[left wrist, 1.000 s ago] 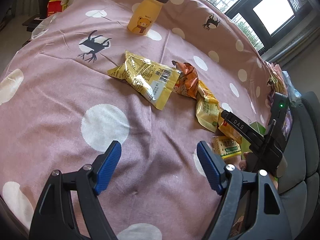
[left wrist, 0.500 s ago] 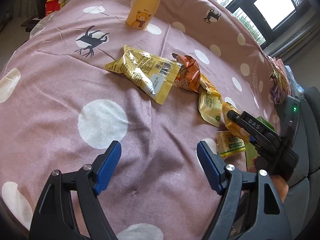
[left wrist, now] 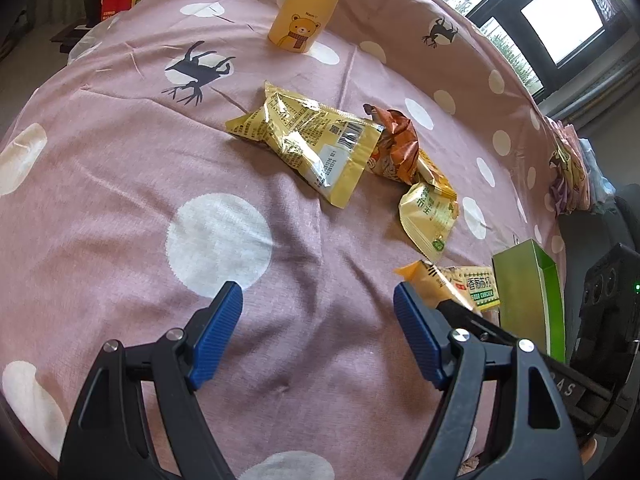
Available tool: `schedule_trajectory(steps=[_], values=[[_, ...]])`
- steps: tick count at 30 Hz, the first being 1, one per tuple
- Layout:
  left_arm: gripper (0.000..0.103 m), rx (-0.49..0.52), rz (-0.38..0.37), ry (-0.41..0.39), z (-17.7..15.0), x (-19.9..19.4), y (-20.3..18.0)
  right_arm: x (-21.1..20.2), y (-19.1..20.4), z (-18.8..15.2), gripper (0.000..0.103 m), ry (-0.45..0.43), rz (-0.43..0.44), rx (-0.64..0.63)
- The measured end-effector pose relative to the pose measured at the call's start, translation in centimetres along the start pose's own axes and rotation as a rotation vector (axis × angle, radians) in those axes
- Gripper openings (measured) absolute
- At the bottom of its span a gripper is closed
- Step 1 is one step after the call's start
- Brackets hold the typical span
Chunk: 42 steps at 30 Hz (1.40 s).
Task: Organize snacks
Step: 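Grasp the yellow rice cracker packet with the right tool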
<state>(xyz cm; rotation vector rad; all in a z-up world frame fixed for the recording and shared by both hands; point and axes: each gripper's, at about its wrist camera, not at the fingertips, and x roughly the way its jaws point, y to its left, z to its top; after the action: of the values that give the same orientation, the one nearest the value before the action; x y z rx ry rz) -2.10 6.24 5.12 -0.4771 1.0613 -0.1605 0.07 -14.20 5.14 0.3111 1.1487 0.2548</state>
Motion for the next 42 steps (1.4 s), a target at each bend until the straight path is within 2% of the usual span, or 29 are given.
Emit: schedule_trajectory(steps=[2, 4, 12, 18, 24, 26, 29, 33, 42], values=[[0.078, -0.001, 0.0, 0.001, 0.0, 0.0, 0.0, 0.9, 0.1, -0.1, 0.062, 0.048, -0.017, -0.008], [0.078, 0.0, -0.002, 0.003, 0.0, 0.1, 0.0, 1.1, -0.2, -0.1, 0.064, 0.056, -0.011, 0.009], [0.078, 0.033, -0.062, 0.059, -0.5, 1.0, -1.2, -1.9, -2.6, 0.1, 0.069, -0.029, 0.061, 0.09], [0.077, 0.118, -0.114, 0.11, -1.6, 2.2, -3.6, -1.7, -3.4, 0.1, 0.069, -0.02, 0.11, 0.127], [0.065, 0.176, -0.174, 0.16, -2.9, 3.7, -5.7, -0.1, -3.0, -0.1, 0.069, 0.032, 0.087, 0.115], [0.055, 0.189, -0.168, 0.174, -3.1, 4.3, -6.1, 0.5, -3.2, -0.1, 0.069, 0.052, 0.092, 0.13], [0.045, 0.199, -0.171, 0.178, -3.3, 5.0, -6.6, 1.1, -3.1, -0.2, 0.069, 0.064, 0.083, 0.123], [0.043, 0.22, -0.17, 0.162, -3.4, 5.1, -7.0, 2.1, -3.0, -0.1, 0.066, 0.081, 0.096, 0.113], [0.043, 0.221, -0.176, 0.13, -3.5, 4.3, -7.0, 1.4, -2.5, -0.2, 0.062, 0.042, 0.097, 0.093]])
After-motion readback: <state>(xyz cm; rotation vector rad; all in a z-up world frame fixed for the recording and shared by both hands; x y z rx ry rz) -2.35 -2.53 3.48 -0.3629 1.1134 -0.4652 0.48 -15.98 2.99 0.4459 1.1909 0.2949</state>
